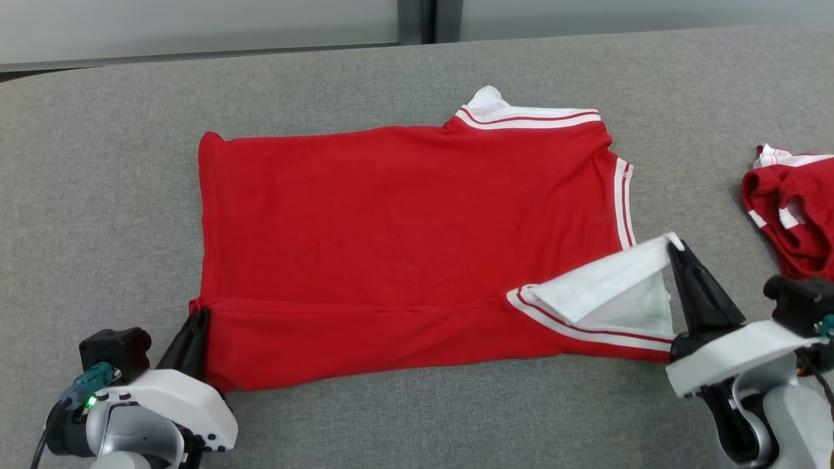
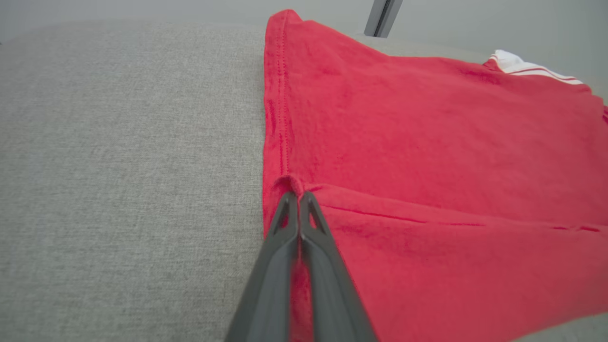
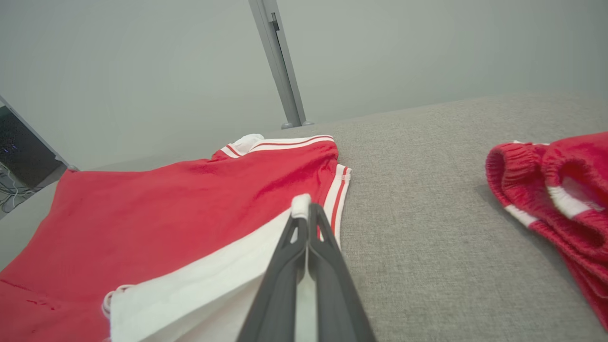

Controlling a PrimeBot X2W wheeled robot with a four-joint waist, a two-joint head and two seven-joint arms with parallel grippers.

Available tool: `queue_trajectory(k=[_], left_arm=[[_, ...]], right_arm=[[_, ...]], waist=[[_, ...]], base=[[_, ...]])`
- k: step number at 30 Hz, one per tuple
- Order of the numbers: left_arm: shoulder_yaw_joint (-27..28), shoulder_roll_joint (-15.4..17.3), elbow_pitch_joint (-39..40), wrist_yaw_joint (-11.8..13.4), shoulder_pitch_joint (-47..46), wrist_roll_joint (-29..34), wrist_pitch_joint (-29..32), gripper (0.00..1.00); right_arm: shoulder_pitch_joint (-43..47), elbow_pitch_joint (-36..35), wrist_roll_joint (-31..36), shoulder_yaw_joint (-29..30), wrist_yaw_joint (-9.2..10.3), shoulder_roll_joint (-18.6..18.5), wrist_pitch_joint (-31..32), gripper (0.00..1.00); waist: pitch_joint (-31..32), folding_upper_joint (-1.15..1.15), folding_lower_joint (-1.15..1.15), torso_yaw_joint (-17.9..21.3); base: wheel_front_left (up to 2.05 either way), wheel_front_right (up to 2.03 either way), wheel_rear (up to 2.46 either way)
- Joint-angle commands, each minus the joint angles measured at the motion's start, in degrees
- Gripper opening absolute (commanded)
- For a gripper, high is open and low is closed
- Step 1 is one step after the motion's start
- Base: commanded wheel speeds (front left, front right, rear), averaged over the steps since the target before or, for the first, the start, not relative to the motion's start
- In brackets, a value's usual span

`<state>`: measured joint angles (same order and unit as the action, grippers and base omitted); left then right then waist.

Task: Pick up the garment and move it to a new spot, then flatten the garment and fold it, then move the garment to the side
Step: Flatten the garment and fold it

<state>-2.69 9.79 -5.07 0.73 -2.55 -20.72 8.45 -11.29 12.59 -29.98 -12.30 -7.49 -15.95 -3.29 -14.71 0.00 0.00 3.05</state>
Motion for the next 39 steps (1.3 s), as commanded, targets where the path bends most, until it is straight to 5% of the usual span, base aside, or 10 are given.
queue_trajectory(k=[1, 4, 5, 6, 7, 14, 19, 27, 39], left_arm=[[0.31, 0.13, -0.77, -0.01, -1.52, -0.29, -0.43, 0.00], [0.65, -0.07, -2.00, 0.26, -2.31, -0.73, -0.89, 0.00], [0.53, -0.31, -2.32, 0.14, -2.57, -0.98, -1.06, 0.09], [0.58, -0.75, -2.57, 0.01, -3.05, -1.38, -1.74, 0.65], [0.69, -0.94, -2.78, 0.12, -3.30, -1.45, -2.54, 1.00], [1.15, -3.41, -2.76, 1.55, -1.47, -0.44, -12.40, 1.00], [-0.13, -4.70, -0.07, 3.20, -0.30, 2.76, -21.69, 1.00], [-0.89, -5.02, 5.67, 5.32, 3.20, 7.84, -23.57, 1.00], [-0.80, -4.79, 6.25, 6.35, 9.67, 8.03, -23.63, 1.00]], right_arm=[[-3.00, 2.39, -1.14, -0.94, 0.00, -0.47, -1.86, 0.00], [-6.21, 7.22, -2.22, -2.88, 0.00, -0.46, -3.29, 0.00], [-7.36, 8.55, -2.29, -3.24, 0.00, -0.43, -4.23, 0.30], [-8.00, 10.03, -2.67, -3.78, 0.01, -0.24, -4.65, 1.00], [-8.61, 11.14, -2.81, -4.31, 0.00, -0.07, -5.59, 1.00], [-8.01, 10.62, 0.10, -5.86, 0.00, -1.30, -11.36, 1.00], [-3.39, 2.57, 4.91, -0.96, 0.00, -1.40, -11.89, 1.00], [7.27, -6.68, 9.30, 3.95, 0.01, 0.64, -11.88, 1.00], [13.42, -8.99, 10.24, 5.36, 0.01, 2.39, -10.65, 1.00]], waist=[[-0.55, 0.00, 0.00, -0.10], [-1.34, 0.00, 0.00, -0.34], [-1.74, 0.00, 0.00, -0.46], [-1.98, 0.00, 0.00, -0.63], [-2.21, 0.00, 0.00, -0.76], [-2.36, 0.00, 0.00, -0.79], [-1.07, 0.00, 0.00, -0.60], [3.11, 0.00, 0.00, 1.14], [5.76, 0.00, 0.00, 1.97]], base=[[0.00, 0.00, 0.00], [0.00, 0.00, 0.00], [0.00, 0.00, 0.00], [0.00, 0.00, 0.00], [0.00, 0.00, 0.00], [0.00, 0.00, 0.00], [0.00, 0.00, 0.00], [0.00, 0.00, 0.00], [0.00, 0.00, 0.00]])
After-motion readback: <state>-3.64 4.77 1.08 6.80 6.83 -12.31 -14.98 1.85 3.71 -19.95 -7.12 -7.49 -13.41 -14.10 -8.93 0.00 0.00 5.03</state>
